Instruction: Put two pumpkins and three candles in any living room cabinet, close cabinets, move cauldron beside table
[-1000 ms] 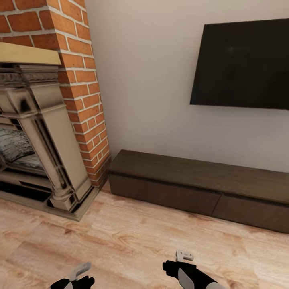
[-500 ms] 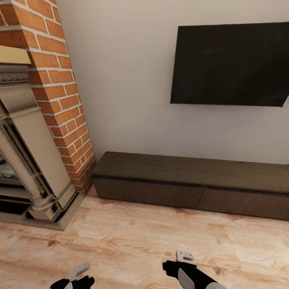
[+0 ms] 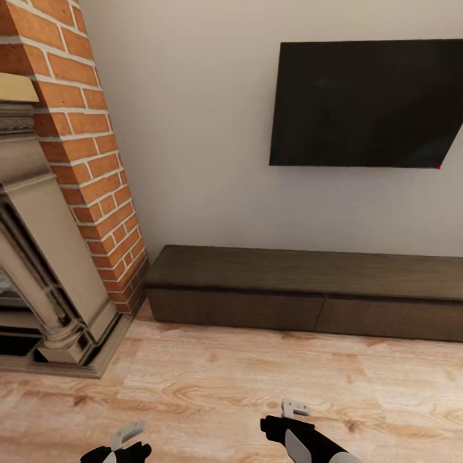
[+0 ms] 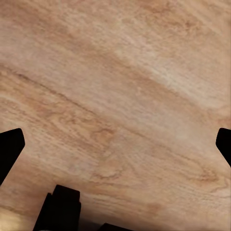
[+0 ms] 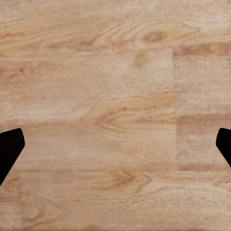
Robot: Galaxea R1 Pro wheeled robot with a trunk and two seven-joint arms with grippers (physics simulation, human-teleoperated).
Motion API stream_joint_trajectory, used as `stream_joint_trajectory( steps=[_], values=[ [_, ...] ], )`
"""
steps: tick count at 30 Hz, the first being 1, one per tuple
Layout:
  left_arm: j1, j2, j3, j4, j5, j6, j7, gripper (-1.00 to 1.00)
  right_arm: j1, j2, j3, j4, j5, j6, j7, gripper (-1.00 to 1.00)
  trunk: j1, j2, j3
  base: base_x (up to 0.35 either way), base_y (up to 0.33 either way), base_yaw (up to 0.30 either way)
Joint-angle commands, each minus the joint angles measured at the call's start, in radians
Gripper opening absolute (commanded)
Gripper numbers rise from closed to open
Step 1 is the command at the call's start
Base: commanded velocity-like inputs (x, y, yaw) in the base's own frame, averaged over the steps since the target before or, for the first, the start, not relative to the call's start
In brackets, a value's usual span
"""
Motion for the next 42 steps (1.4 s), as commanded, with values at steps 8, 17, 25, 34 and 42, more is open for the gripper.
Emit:
stream_joint_trajectory(
  steps=[8, 17, 25, 34, 42],
  values=[
    [0.000, -0.001, 0.006, -0.002, 0.003, 0.007, 0.000, 1.00, 0.000, -0.004, 0.009, -0.002, -0.007, 0.003, -0.009, 1.00, 0.000, 0.000, -0.001, 0.020, 0.009, 0.000],
    [0.000, 0.003, 0.006, -0.002, 0.000, 0.008, -0.004, 1.00, 0.000, -0.008, 0.006, 0.003, -0.010, -0.028, -0.005, 1.00, 0.000, 0.000, -0.001, 0.000, 0.000, 0.000],
    [-0.001, 0.038, 0.005, -0.034, -0.002, 0.102, -0.208, 1.00, 0.000, -0.023, -0.014, 0.045, -0.092, -0.070, 0.246, 1.00, 0.000, 0.000, -0.001, 0.000, 0.000, 0.000],
    [0.028, 0.165, 0.013, -0.589, 0.001, 0.659, -0.529, 1.00, 0.000, -0.096, -0.022, 0.101, -0.219, -0.074, 0.403, 1.00, 0.000, 0.000, -0.001, 0.000, 0.000, 0.000],
    [0.045, 0.173, 0.049, -0.981, 0.134, 0.751, -0.588, 1.00, 0.000, -0.113, -0.022, 0.109, -0.277, -0.114, 0.474, 1.00, 0.000, 0.000, -0.001, 0.000, 0.000, 0.000]
  ],
)
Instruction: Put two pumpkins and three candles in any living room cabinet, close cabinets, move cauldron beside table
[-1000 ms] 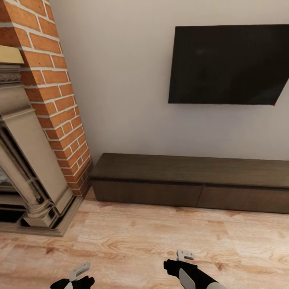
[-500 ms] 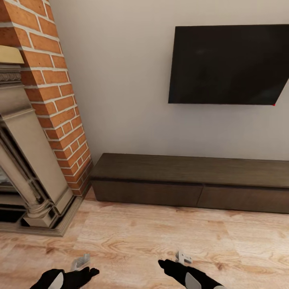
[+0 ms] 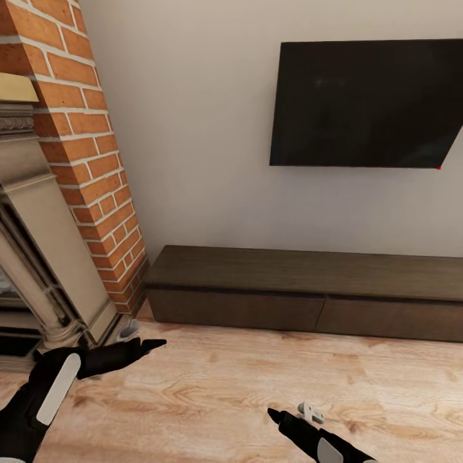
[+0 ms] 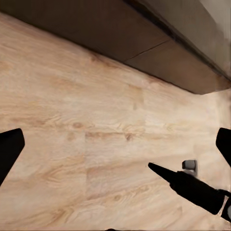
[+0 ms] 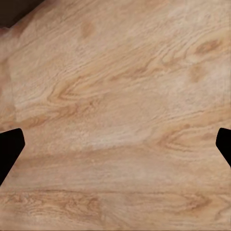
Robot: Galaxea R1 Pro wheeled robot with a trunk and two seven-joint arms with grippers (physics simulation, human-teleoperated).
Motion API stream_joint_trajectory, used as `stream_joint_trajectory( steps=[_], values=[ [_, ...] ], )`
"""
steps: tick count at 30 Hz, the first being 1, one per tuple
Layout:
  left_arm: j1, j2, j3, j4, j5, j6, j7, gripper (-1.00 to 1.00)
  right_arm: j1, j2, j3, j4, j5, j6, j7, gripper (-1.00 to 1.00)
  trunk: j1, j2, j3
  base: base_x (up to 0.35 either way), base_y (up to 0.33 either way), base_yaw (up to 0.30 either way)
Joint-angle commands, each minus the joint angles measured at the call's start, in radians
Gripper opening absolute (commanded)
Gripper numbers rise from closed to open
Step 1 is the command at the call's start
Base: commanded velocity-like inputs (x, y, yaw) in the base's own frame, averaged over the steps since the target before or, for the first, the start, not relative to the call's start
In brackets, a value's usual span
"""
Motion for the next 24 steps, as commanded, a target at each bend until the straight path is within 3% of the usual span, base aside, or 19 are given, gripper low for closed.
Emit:
stream_joint_trajectory(
  steps=[1, 3, 5, 8, 9, 11, 13, 15, 18, 21, 24],
  values=[
    [-0.001, 0.000, -0.009, -0.025, 0.034, 0.005, -0.011, 1.00, -0.001, -0.001, 0.007, 0.005, -0.016, -0.005, 0.011, 1.00, 0.000, 0.000, -0.001, 0.000, 0.000, 0.000],
    [-0.001, 0.001, -0.038, -0.049, 0.078, 0.006, -0.015, 1.00, -0.001, -0.001, 0.006, 0.012, -0.022, -0.009, 0.023, 1.00, 0.000, 0.000, -0.001, 0.000, 0.000, 0.000],
    [-0.002, 0.001, -0.097, -0.068, 0.117, 0.007, -0.019, 1.00, -0.001, -0.016, -0.002, 0.018, -0.033, -0.008, 0.068, 1.00, 0.000, 0.000, -0.001, 0.000, 0.000, 0.000],
    [-0.002, 0.008, -0.121, -0.078, 0.164, 0.007, -0.020, 1.00, -0.001, -0.063, -0.041, 0.017, -0.092, 0.010, 0.182, 1.00, 0.000, 0.000, -0.001, 0.000, 0.000, 0.000],
    [-0.002, 0.018, -0.124, -0.080, 0.193, 0.007, -0.021, 1.00, -0.001, -0.080, -0.059, 0.014, -0.123, 0.028, 0.224, 1.00, 0.000, 0.000, -0.001, 0.000, 0.000, 0.000],
    [-0.001, 0.062, -0.132, -0.081, 0.276, 0.007, -0.022, 1.00, -0.001, -0.112, -0.084, 0.009, -0.185, 0.101, 0.286, 1.00, 0.000, 0.000, -0.001, 0.000, 0.000, 0.000],
    [-0.001, 0.110, -0.140, -0.081, 0.375, 0.006, -0.021, 1.00, -0.003, -0.137, -0.097, 0.003, -0.239, 0.166, 0.314, 1.00, 0.000, 0.000, -0.001, 0.000, 0.000, 0.000],
    [0.000, 0.138, -0.146, -0.082, 0.444, 0.006, -0.021, 1.00, -0.005, -0.149, -0.101, -0.021, -0.296, 0.193, 0.324, 1.00, 0.000, 0.000, -0.001, 0.000, 0.000, 0.000],
    [0.001, 0.158, -0.151, -0.083, 0.488, 0.005, -0.022, 1.00, -0.012, -0.146, -0.104, -0.110, -0.381, 0.182, 0.304, 1.00, 0.000, 0.000, -0.001, 0.000, 0.000, 0.000],
    [0.001, 0.162, -0.153, -0.083, 0.497, 0.005, -0.023, 1.00, -0.016, -0.145, -0.104, -0.164, -0.424, 0.122, 0.251, 1.00, 0.000, 0.000, -0.001, 0.000, 0.000, 0.000],
    [0.001, 0.163, -0.155, -0.084, 0.501, 0.005, -0.024, 1.00, -0.018, -0.132, -0.106, -0.201, -0.519, 0.055, 0.199, 1.00, 0.000, 0.000, -0.001, 0.000, 0.000, 0.000]
  ],
)
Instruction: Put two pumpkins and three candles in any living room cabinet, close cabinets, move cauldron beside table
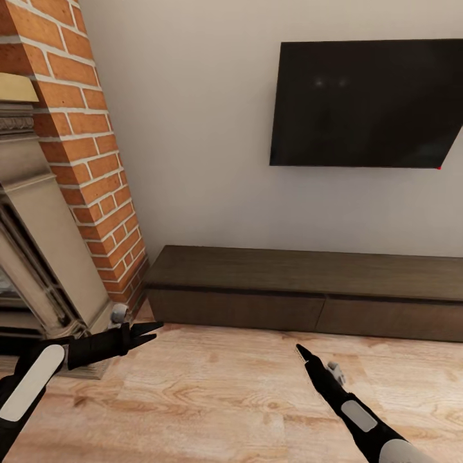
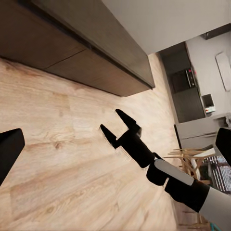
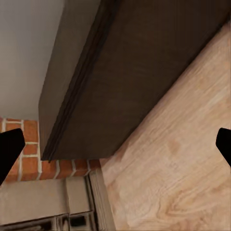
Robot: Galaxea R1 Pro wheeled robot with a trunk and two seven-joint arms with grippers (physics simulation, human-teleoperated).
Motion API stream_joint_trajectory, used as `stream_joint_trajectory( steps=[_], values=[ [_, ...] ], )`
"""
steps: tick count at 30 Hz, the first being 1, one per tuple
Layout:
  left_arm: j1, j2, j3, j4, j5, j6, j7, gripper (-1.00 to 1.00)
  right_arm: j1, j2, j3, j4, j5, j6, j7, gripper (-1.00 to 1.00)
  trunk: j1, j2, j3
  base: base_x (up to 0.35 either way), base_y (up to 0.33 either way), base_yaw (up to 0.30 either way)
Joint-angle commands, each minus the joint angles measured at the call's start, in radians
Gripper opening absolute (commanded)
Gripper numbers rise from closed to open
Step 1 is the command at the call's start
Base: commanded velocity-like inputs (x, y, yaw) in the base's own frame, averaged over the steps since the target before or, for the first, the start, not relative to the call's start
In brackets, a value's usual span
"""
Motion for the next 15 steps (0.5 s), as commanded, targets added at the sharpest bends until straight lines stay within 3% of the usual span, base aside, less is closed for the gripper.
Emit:
stream_joint_trajectory(
  steps=[1, 4, 6, 10, 13, 15],
  values=[
    [-0.001, 0.000, -0.004, 0.000, -0.001, 0.003, -0.005, 1.00, -0.001, 0.007, 0.003, -0.008, -0.054, -0.007, -0.003, 1.00, 0.000, 0.000, -0.001, 0.000, 0.000, 0.000],
    [-0.001, -0.003, -0.032, 0.000, 0.000, 0.003, -0.005, 1.00, -0.001, 0.023, 0.001, -0.041, -0.154, -0.021, -0.008, 1.00, 0.000, 0.000, -0.001, 0.000, 0.000, 0.000],
    [-0.001, -0.004, -0.058, 0.000, 0.001, 0.003, -0.006, 1.00, -0.001, 0.027, 0.000, -0.052, -0.182, -0.028, -0.008, 1.00, 0.000, 0.000, -0.001, 0.000, 0.000, 0.000],
    [-0.001, -0.003, -0.071, -0.021, 0.009, 0.002, -0.007, 1.00, -0.005, 0.033, 0.002, -0.059, -0.190, -0.055, -0.019, 1.00, 0.000, 0.000, -0.001, 0.000, 0.000, 0.000],
    [-0.001, -0.001, -0.072, -0.050, 0.061, 0.001, -0.007, 1.00, -0.007, 0.036, -0.001, -0.058, -0.198, -0.092, -0.019, 1.00, 0.000, 0.000, -0.001, 0.000, 0.000, 0.000],
    [-0.001, -0.001, -0.076, -0.055, 0.076, 0.001, -0.007, 1.00, -0.008, 0.036, -0.013, -0.058, -0.201, -0.094, -0.014, 1.00, 0.000, 0.000, -0.001, 0.000, 0.000, 0.000]
  ],
)
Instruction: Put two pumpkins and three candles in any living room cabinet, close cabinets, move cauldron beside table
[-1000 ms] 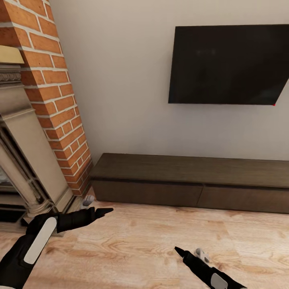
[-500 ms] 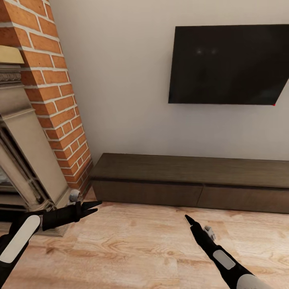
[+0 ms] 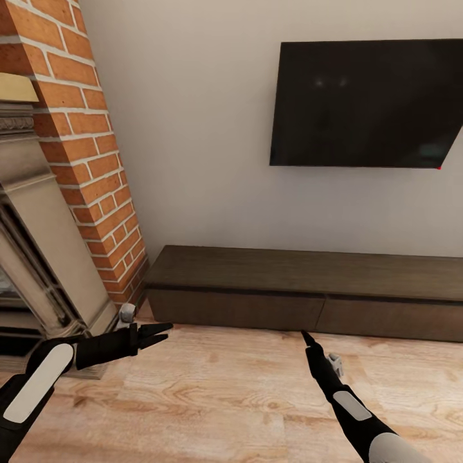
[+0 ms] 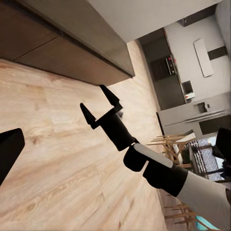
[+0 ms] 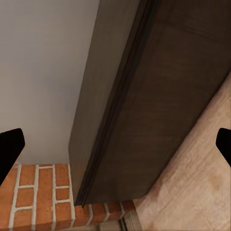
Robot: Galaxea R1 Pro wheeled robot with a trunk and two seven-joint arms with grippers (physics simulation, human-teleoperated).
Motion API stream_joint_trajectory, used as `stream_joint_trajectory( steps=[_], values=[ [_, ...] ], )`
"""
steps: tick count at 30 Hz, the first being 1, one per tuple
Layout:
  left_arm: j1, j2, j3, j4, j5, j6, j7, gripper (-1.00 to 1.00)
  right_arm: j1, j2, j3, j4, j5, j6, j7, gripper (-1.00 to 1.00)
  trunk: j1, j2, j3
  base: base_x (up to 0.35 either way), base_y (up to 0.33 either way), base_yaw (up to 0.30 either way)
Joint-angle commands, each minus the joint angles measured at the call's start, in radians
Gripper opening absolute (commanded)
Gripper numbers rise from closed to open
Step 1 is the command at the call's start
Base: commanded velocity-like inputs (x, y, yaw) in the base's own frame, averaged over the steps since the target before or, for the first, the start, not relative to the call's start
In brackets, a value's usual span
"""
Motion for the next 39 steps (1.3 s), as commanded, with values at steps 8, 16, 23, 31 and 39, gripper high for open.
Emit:
stream_joint_trajectory(
  steps=[8, 16, 23, 31, 39],
  values=[
    [-0.001, 0.002, -0.003, -0.001, 0.020, 0.003, -0.004, 1.00, -0.002, -0.001, -0.101, 0.001, -0.013, 0.031, 0.099, 1.00, 0.023, -0.042, -0.020, 0.000, 0.000, 0.000],
    [-0.001, 0.000, -0.004, -0.004, 0.039, 0.003, -0.004, 1.00, -0.001, 0.000, -0.147, 0.001, -0.009, 0.085, 0.138, 1.00, 0.054, -0.098, -0.045, 0.000, 0.000, 0.000],
    [-0.001, 0.000, -0.004, -0.005, 0.045, 0.003, -0.004, 1.00, -0.001, 0.000, -0.151, 0.001, -0.008, 0.084, 0.139, 1.00, 0.080, -0.147, -0.067, 0.000, 0.000, 0.000],
    [-0.001, -0.002, -0.007, -0.005, 0.045, 0.003, -0.004, 1.00, -0.001, 0.001, -0.173, 0.003, -0.008, 0.088, 0.134, 1.00, 0.111, -0.203, -0.092, 0.000, 0.000, 0.000],
    [0.000, -0.010, -0.026, -0.009, 0.045, 0.001, -0.005, 1.00, -0.001, 0.001, -0.175, 0.007, -0.007, 0.054, 0.129, 1.00, 0.142, -0.259, -0.117, 0.000, 0.000, 0.000]
  ],
)
